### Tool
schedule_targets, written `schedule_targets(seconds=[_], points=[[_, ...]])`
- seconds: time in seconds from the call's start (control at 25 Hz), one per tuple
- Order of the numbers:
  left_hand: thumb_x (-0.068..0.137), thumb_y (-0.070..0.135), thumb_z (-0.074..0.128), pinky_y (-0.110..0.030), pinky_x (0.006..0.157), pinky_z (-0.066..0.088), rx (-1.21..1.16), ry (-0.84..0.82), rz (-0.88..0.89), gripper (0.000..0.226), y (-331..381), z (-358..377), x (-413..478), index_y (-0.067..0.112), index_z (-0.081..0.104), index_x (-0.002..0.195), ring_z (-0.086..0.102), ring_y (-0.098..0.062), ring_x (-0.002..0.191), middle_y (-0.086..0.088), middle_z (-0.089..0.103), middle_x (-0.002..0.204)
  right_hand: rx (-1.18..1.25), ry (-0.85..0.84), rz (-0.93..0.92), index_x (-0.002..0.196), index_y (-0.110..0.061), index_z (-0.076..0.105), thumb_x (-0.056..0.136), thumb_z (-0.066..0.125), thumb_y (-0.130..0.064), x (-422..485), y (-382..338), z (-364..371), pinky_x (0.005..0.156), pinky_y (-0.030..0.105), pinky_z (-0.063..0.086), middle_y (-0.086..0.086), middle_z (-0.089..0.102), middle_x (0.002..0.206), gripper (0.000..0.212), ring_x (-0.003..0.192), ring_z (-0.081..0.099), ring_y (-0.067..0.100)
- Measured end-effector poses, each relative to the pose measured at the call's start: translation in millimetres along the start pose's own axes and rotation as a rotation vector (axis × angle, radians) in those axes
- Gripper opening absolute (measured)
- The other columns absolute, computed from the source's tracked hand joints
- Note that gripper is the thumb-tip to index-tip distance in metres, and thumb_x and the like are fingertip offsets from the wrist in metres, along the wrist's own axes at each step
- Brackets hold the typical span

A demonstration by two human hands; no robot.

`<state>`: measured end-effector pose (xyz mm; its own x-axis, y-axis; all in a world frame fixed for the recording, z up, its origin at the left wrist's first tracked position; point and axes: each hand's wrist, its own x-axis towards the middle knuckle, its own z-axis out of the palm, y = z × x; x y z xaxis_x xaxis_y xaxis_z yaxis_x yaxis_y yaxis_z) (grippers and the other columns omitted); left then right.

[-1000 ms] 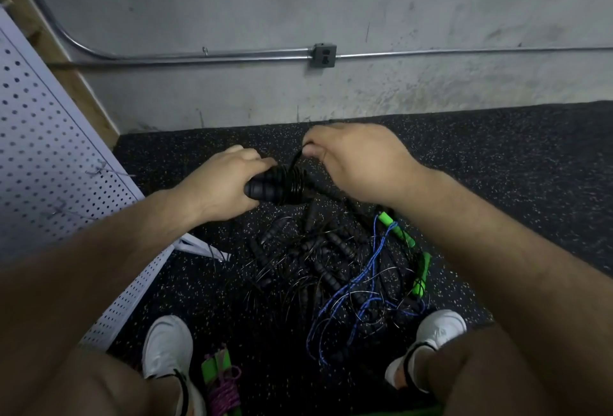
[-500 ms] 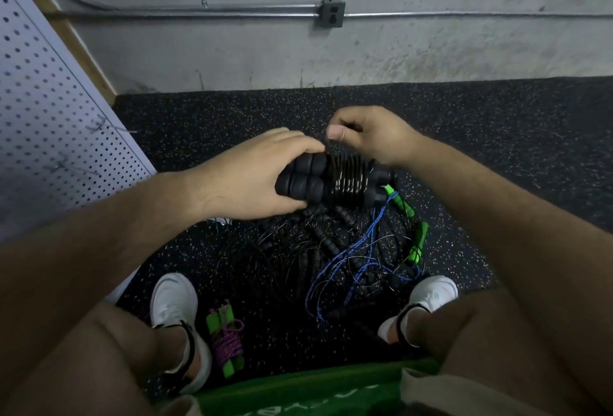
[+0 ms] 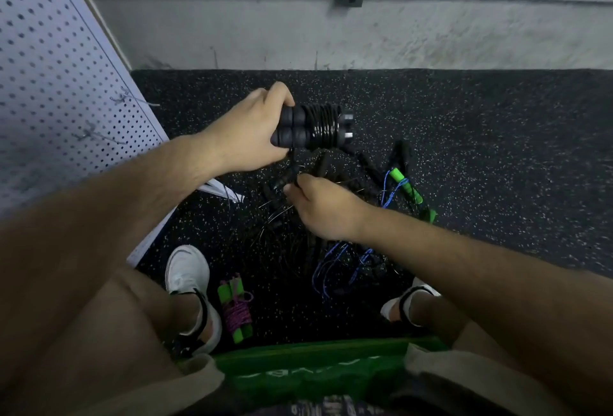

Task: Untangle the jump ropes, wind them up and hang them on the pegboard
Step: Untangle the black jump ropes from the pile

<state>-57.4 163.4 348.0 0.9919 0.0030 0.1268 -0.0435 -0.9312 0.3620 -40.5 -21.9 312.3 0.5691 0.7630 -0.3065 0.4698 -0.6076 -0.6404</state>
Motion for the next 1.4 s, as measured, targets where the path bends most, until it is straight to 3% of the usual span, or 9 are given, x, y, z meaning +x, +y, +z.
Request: schedule_targets(seconds=[0.2, 0.36, 0.56, 0.76, 0.92, 1.04, 1.12, 1.2, 1.4], points=[[0.078, 0.010, 0.073, -0.043, 0.089, 0.048, 0.146, -0.018, 0.106, 0.050, -13.3, 10.6, 2.1, 0.008, 0.044, 0.120, 0.051, -0.029, 0.109, -0.011, 0.057, 0.115, -0.131, -0.019, 0.012, 0.072, -0.016, 0.045, 0.108, 0.039, -0.035, -10.8, -15.1, -27.5, 0.056, 0.029, 0.025, 0.001, 0.049, 0.068, 0.041, 0.058, 0.044, 0.011], [0.076, 0.013, 0.079, -0.048, 0.089, 0.050, 0.209, -0.033, 0.156, 0.051, -14.4, 21.7, 2.1, 0.012, 0.043, 0.113, 0.053, -0.028, 0.104, -0.011, 0.060, 0.117, -0.372, -0.051, -0.087, 0.075, -0.017, 0.049, 0.107, 0.037, -0.040, -29.4, -27.8, -60.9, 0.060, 0.032, 0.038, -0.001, 0.055, 0.072, 0.041, 0.066, 0.053, 0.019], [0.079, 0.016, 0.077, -0.039, 0.086, 0.050, 0.190, -0.042, 0.240, 0.044, -1.7, 23.0, 1.3, 0.015, 0.044, 0.108, 0.048, -0.019, 0.096, -0.002, 0.056, 0.102, -0.751, 0.325, -0.357, 0.105, -0.024, 0.065, 0.104, 0.043, -0.041, -15.2, -12.8, -103.8, 0.072, 0.034, 0.045, -0.007, 0.064, 0.099, 0.027, 0.094, 0.061, 0.022], [0.083, 0.023, 0.075, -0.024, 0.093, 0.041, 0.039, -0.104, 0.286, 0.047, 26.4, 11.4, -9.3, 0.013, 0.046, 0.118, 0.043, -0.006, 0.104, 0.009, 0.043, 0.112, -0.477, 0.274, -0.442, 0.105, -0.023, 0.074, 0.097, 0.062, -0.038, 14.5, 31.0, -128.3, 0.078, 0.030, 0.047, -0.013, 0.065, 0.094, 0.021, 0.092, 0.059, 0.006], [0.078, 0.028, 0.078, -0.018, 0.080, 0.044, -0.288, -0.068, 0.129, 0.057, 51.8, -9.0, -23.9, 0.021, 0.041, 0.120, 0.056, 0.000, 0.098, 0.012, 0.055, 0.112, 0.448, -0.006, -0.237, 0.096, -0.010, 0.070, 0.081, 0.074, -0.029, 9.7, 33.9, -133.2, 0.072, 0.016, 0.051, -0.008, 0.071, 0.080, 0.024, 0.073, 0.063, -0.003], [0.083, 0.030, 0.076, -0.022, 0.072, 0.050, -0.526, 0.074, -0.046, 0.050, 52.7, -11.5, -22.4, 0.024, 0.037, 0.114, 0.064, -0.003, 0.092, 0.007, 0.062, 0.104, 0.368, 0.162, -0.128, 0.082, -0.003, 0.061, 0.100, 0.055, -0.020, 8.4, 17.9, -101.7, 0.061, 0.009, 0.044, 0.004, 0.060, 0.076, 0.026, 0.062, 0.058, 0.001], [0.088, 0.037, 0.072, -0.019, 0.067, 0.045, -0.514, 0.183, -0.160, 0.046, 43.6, -7.4, -14.7, 0.024, 0.034, 0.111, 0.060, -0.001, 0.084, 0.007, 0.059, 0.100, 0.402, 0.351, -0.052, 0.088, 0.008, 0.058, 0.105, 0.043, -0.016, 23.5, 4.8, -70.9, 0.061, 0.031, 0.046, 0.012, 0.058, 0.075, 0.033, 0.066, 0.056, 0.022], [0.093, 0.036, 0.067, -0.015, 0.069, 0.045, -0.509, 0.199, -0.195, 0.044, 33.6, -1.0, -9.6, 0.023, 0.031, 0.114, 0.058, 0.001, 0.087, 0.009, 0.055, 0.104, 0.339, 0.421, -0.057, 0.089, -0.001, 0.058, 0.104, 0.040, -0.016, 36.0, -4.4, -48.8, 0.067, 0.039, 0.047, 0.009, 0.062, 0.080, 0.028, 0.074, 0.060, 0.030], [0.103, 0.026, 0.054, -0.011, 0.080, 0.045, -0.692, 0.258, -0.249, 0.031, 18.0, 2.6, -6.6, 0.019, 0.030, 0.121, 0.058, 0.013, 0.091, 0.007, 0.057, 0.111, 0.116, 0.592, -0.288, 0.111, -0.009, 0.062, 0.095, 0.051, -0.009, 19.9, -14.7, -32.7, 0.079, 0.028, 0.046, 0.004, 0.065, 0.100, 0.020, 0.090, 0.058, 0.017]])
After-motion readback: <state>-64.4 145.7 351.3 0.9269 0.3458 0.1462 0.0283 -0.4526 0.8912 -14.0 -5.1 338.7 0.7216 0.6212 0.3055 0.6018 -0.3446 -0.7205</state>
